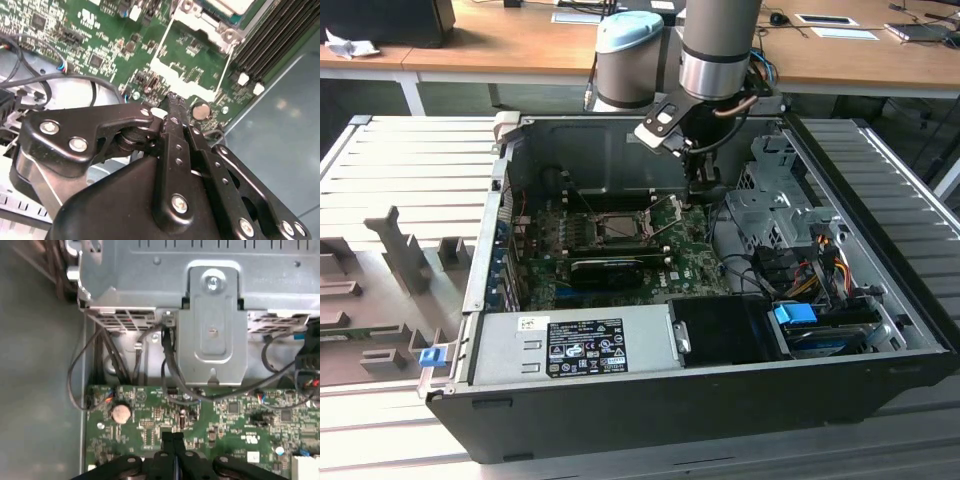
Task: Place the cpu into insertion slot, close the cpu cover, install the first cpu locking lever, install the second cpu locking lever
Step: 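Close the cpu cover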
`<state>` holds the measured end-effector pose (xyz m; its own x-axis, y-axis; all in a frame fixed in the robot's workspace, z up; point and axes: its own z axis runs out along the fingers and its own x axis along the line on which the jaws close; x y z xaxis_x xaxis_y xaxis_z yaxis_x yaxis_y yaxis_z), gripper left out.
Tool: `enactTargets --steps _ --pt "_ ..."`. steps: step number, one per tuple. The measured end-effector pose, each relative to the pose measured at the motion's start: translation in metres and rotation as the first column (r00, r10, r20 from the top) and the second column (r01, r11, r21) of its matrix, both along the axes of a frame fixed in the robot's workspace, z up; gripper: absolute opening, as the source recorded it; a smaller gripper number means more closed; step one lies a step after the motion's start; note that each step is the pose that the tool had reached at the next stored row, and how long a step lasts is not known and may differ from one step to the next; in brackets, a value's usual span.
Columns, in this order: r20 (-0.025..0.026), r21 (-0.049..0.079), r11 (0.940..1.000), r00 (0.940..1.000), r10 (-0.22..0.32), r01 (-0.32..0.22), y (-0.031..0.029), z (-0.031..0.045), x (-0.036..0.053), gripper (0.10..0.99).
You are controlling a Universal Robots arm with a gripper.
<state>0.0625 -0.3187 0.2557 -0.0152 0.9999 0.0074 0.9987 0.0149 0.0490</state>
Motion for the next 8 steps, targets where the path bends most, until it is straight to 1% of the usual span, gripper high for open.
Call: enactTargets --steps 4,5,6,7,8 --pt "-0.0006 0.0 1.0 1.0 0.0 0.0 0.0002 -0.0086 0.0012 0.106" --pt "-0.0057 0.0 1.0 1.0 0.0 0.0 0.0002 -0.0101 0.0013 0.106" --pt "-0.0135 0.0 1.0 0.9999 0.0 0.0 0.0002 -0.0101 0.0011 0.106" --pt "-0.0234 0.0 1.0 0.9997 0.0 0.0 0.0002 -0.0101 0.0003 0.106" --pt "-0.0257 0.0 1.0 0.9997 0.0 0.0 0.0002 -0.0099 -0.0006 0.106"
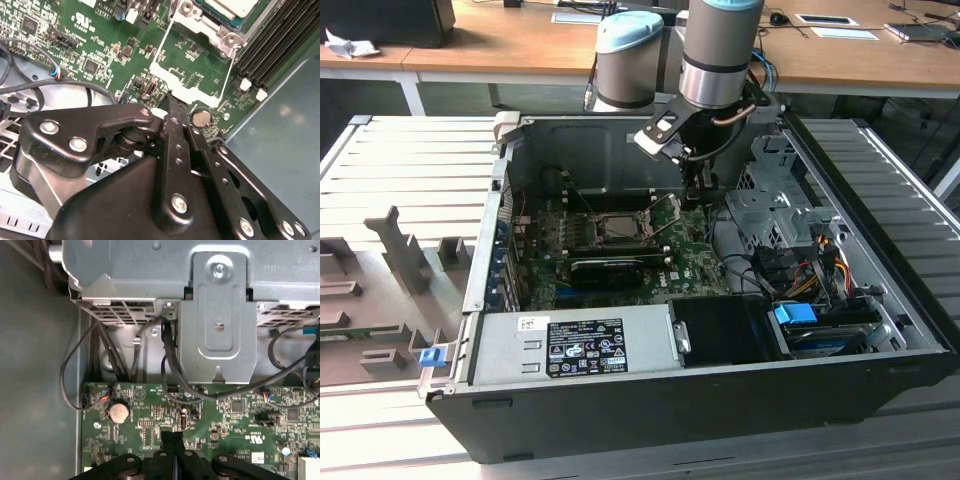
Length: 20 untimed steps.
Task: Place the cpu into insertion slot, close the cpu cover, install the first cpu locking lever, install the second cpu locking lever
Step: 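Close the cpu cover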
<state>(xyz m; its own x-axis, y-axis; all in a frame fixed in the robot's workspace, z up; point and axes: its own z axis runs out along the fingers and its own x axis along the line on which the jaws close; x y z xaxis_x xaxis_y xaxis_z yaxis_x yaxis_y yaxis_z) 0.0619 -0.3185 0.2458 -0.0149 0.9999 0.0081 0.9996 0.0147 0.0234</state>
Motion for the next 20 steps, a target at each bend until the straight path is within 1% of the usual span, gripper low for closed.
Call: enactTargets --steps 3,4,7,13,15,20 --pt "-0.0019 0.001 1.0 1.0 0.0 0.0 0.0 0.0005 -0.0018 0.106" --pt "-0.0021 0.001 1.0 1.0 0.0 0.0 0.0 0.0006 -0.0041 0.106" --pt "-0.0021 0.001 1.0 1.0 0.0 0.0 0.0 0.0005 -0.0088 0.106" --pt "-0.0021 0.001 1.0 1.0 0.0 0.0 0.0 0.0005 -0.0131 0.106" --pt "-0.0021 0.001 1.0 1.0 0.0 0.0 0.0 0.0005 -0.016 0.106" --pt "-0.0021 0.001 1.0 1.0 0.0 0.0 0.0 0.0005 -0.0186 0.106"
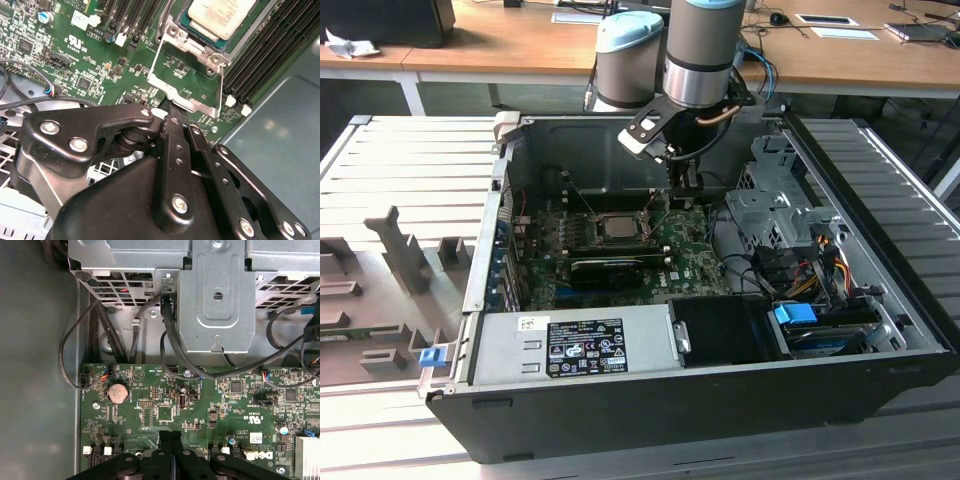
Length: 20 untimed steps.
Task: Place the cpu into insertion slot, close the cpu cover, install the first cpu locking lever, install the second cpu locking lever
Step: 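Close the cpu cover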
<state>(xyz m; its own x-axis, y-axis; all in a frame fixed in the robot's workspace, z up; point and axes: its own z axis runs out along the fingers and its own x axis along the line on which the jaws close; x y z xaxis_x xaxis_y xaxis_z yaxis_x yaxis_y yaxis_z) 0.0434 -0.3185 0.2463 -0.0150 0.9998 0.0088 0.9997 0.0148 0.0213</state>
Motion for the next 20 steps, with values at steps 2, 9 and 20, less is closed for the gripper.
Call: enactTargets --steps 2,9,20 --pt "0.0 0.0 1.0 1.0 0.0 0.0 0.0 0.0 -0.0009 0.106" --pt "0.0 0.0 1.0 1.0 0.0 0.0 0.0 0.0 -0.0035 0.106" --pt "0.0 0.0 1.0 1.0 0.0 0.0 0.0 -0.0001 -0.0069 0.106"
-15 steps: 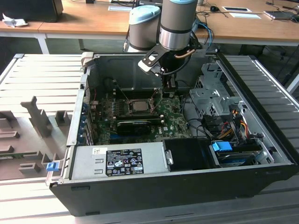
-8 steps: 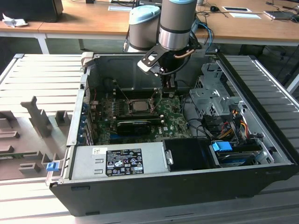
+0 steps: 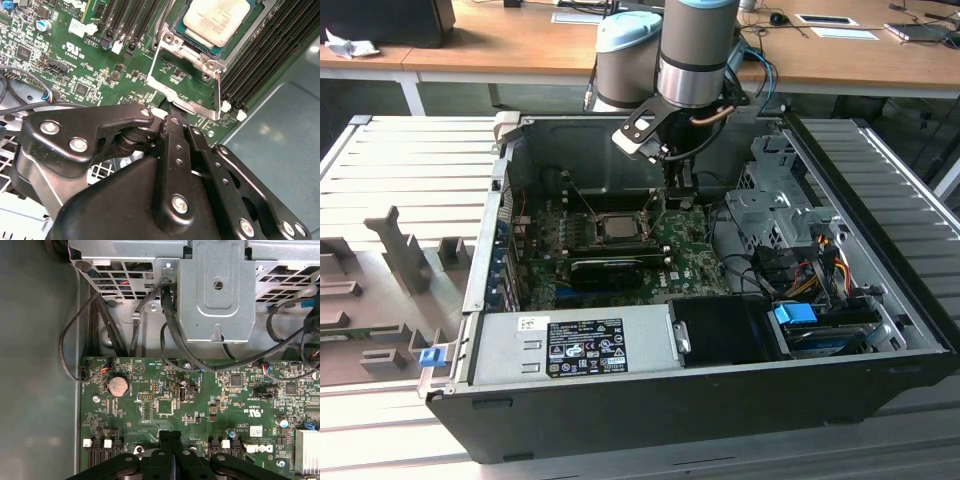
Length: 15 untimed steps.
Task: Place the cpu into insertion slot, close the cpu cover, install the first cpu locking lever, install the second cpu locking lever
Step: 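Close the cpu cover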
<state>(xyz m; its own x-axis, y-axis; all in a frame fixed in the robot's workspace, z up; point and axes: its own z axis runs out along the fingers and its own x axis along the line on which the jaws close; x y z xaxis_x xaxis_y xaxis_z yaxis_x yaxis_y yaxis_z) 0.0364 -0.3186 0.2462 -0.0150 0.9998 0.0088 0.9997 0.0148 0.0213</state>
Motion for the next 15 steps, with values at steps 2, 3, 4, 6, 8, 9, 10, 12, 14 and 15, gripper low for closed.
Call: enactTargets --steps 2,3,4,6,8,9,10,12,14,15 --pt "0.0 0.0 1.0 1.0 0.0 0.0 0.0 -0.0001 -0.0015 0.106" --pt "0.0 0.0 1.0 1.0 0.0 0.0 0.0 -0.0001 -0.0021 0.106" --pt "0.0 0.0 1.0 1.0 0.0 0.0 0.0 -0.0001 -0.0023 0.106" --pt "0.0 0.0 1.0 1.0 0.0 0.0 0.0 -0.0001 -0.0036 0.106" --pt "0.0 0.0 1.0 1.0 0.0 0.0 0.0 -0.0001 -0.0048 0.106" --pt "0.0 0.0 1.0 1.0 0.0 0.0 0.0 -0.0001 -0.0054 0.106" --pt "0.0 0.0 1.0 1.0 0.0 0.0 0.0 -0.0001 -0.0061 0.106" --pt "0.0 0.0 1.0 1.0 0.0 0.0 0.0 -0.0001 -0.0085 0.106" --pt "0.0 0.0 1.0 1.0 0.0 0.0 0.0 -0.0001 -0.0096 0.106" --pt "0.0 0.0 1.0 1.0 0.0 0.0 0.0 -0.0001 -0.01 0.106"
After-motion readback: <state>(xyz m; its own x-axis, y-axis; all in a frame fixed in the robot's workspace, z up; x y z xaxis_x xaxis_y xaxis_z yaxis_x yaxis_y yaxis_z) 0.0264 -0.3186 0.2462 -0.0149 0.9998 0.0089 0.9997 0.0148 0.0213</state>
